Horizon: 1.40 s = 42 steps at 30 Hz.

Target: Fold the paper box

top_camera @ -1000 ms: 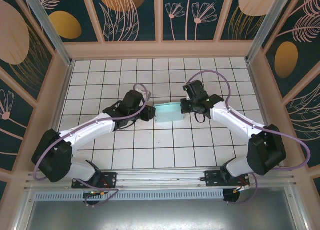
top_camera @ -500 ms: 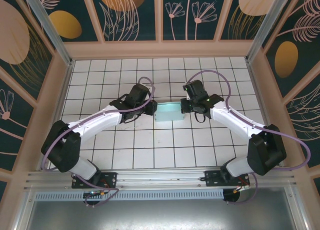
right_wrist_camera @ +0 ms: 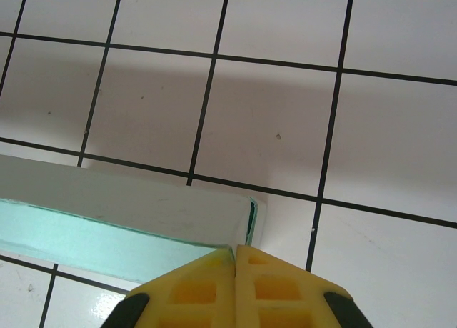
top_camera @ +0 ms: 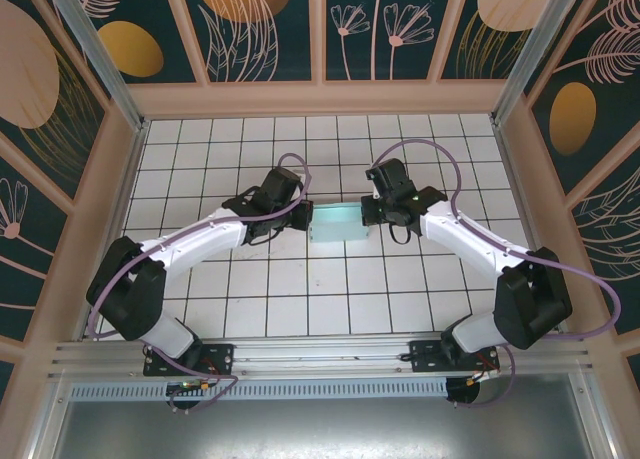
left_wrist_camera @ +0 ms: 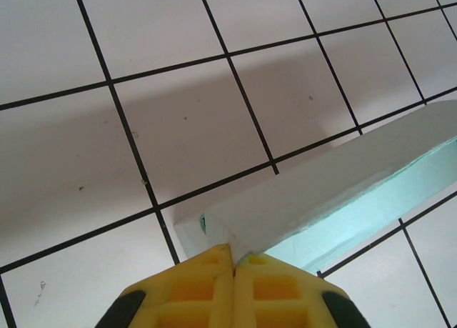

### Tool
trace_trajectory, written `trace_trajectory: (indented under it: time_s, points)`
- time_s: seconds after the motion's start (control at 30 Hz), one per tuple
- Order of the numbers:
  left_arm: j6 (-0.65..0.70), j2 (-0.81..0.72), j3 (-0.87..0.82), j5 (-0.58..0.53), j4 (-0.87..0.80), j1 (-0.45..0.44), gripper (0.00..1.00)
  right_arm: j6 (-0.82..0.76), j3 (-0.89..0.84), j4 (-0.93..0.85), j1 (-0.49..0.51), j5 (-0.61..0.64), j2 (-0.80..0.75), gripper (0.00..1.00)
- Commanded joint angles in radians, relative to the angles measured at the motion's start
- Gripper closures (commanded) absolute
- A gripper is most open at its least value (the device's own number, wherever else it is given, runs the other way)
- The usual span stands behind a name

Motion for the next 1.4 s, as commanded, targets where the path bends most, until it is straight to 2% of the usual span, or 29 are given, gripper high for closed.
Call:
trace_trajectory:
  time_s: [0.0,0.17,0.37,0.47,0.67,1.0,1.37]
  points:
    - [-0.042,0.016,0.039,0.036,-0.049,-0.003,1.00,0.002,0.026,-0.031,-0.002,0.008,0.006,1.00]
    - [-0.131,0.025,0.092,0.090,-0.098,0.000,1.00,-0.014,0.013,-0.040,-0.001,0.043,0.005,1.00]
    - [-0.292,0.030,0.094,0.216,-0.061,0.012,1.00,-0.020,0.012,-0.035,0.000,0.043,0.008,1.00]
    - [-0.316,0.031,0.100,0.242,-0.055,0.016,1.00,-0.022,0.011,-0.031,0.001,0.042,0.010,1.00]
    - [-0.312,0.038,0.109,0.252,-0.070,0.030,1.00,-0.024,0.006,-0.029,0.002,0.044,0.013,1.00]
    - [-0.240,0.085,0.082,0.193,-0.082,0.029,1.00,-0.008,-0.017,0.008,0.008,0.024,0.017,1.00]
    - [-0.213,0.091,0.025,0.146,-0.070,0.002,1.00,-0.024,-0.260,0.247,0.036,0.004,-0.118,1.00]
